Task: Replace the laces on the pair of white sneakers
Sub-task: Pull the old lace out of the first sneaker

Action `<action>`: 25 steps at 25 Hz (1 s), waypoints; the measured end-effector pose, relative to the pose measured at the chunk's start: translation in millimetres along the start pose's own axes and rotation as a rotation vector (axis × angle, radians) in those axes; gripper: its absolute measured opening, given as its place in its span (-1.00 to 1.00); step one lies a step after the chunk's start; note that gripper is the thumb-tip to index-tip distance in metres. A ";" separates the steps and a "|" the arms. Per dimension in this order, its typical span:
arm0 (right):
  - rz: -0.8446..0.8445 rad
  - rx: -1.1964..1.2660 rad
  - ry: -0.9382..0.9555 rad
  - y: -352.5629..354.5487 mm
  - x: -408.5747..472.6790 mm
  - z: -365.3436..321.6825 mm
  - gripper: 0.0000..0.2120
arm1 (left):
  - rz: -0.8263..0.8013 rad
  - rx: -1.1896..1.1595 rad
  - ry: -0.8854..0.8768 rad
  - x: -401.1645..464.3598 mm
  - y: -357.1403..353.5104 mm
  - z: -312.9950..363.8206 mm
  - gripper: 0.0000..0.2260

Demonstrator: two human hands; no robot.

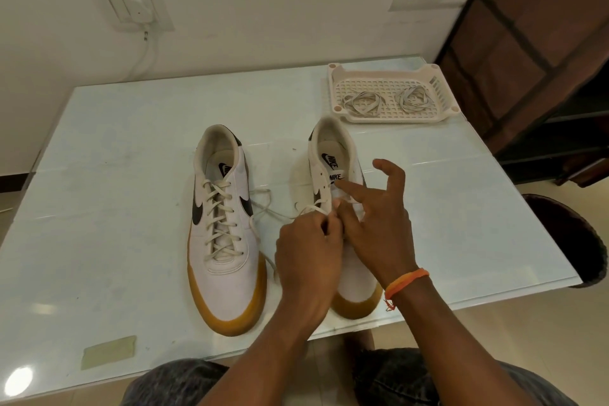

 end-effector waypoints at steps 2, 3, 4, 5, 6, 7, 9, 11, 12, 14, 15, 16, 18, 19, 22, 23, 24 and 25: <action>-0.050 -0.028 0.001 -1.9 1.7 2.6 -0.88 | 0.000 -0.004 0.012 -1.4 -6.3 2.2 -0.70; -0.066 -0.059 0.000 -2.0 3.3 4.9 -0.93 | -0.003 -0.003 0.018 -1.4 -7.6 2.4 -0.70; -0.068 -0.088 -0.005 -1.4 5.1 7.1 -0.95 | -0.008 0.003 0.023 -1.2 -8.2 2.0 -0.71; -0.049 -0.077 -0.019 0.6 7.3 8.3 -0.95 | -0.014 0.009 0.026 -0.7 -7.9 1.8 -0.72; -0.003 -0.017 -0.064 2.7 9.7 13.3 -0.94 | -0.022 0.011 0.027 -0.7 -7.2 1.8 -0.72; 0.063 0.073 -0.143 5.9 11.5 21.0 -0.92 | -0.027 0.005 0.023 -0.7 -6.9 2.3 -0.72; 0.228 0.443 -0.434 13.0 11.6 45.8 -0.88 | -0.029 -0.016 0.018 -1.3 -5.7 3.6 -0.70; 0.293 0.771 -0.714 15.5 7.3 65.8 -0.84 | -0.027 -0.027 0.020 -1.2 -4.7 4.6 -0.69; 0.274 0.759 -0.750 16.2 6.9 68.3 -0.85 | -0.028 -0.023 0.019 -0.6 -4.7 4.6 -0.69; 0.205 0.431 -0.530 24.8 12.1 53.3 -0.85 | -0.036 -0.008 0.009 0.7 -4.9 5.1 -0.69; 0.158 0.247 -0.323 25.1 14.3 37.5 -0.70 | -0.040 -0.008 0.003 1.0 -5.1 5.5 -0.70; 0.110 0.128 -0.143 19.7 14.6 23.7 -0.61 | -0.046 -0.009 0.003 1.3 -5.3 5.8 -0.72; 0.001 -0.024 0.053 5.2 11.5 8.1 -0.71 | -0.055 0.002 0.014 2.2 -5.3 5.9 -0.73; -0.044 -0.076 0.057 -0.4 9.7 7.6 -0.81 | -0.057 0.015 0.017 2.7 -5.3 5.6 -0.72; -0.035 -0.142 0.042 -1.4 9.5 9.6 -0.94 | -0.064 0.022 0.031 3.9 -5.2 6.1 -0.72; 0.031 -0.141 0.039 3.7 11.1 9.9 -0.95 | -0.068 0.017 0.036 3.8 -4.9 6.3 -0.72; 0.106 -0.115 0.006 11.0 14.1 14.0 -0.96 | -0.070 0.010 0.039 3.2 -4.7 6.6 -0.72; 0.186 -0.058 -0.081 21.0 17.4 21.3 -0.94 | -0.072 0.003 0.038 2.7 -4.1 6.5 -0.72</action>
Point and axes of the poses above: each hand's wrist, its own x-axis towards the middle knuckle, its own y-axis out of the back of the hand, z = x × y, the point moved 6 cm from there along x, towards the middle knuckle, and after that the axes turned 8 degrees about -x, right-handed, at the moved point
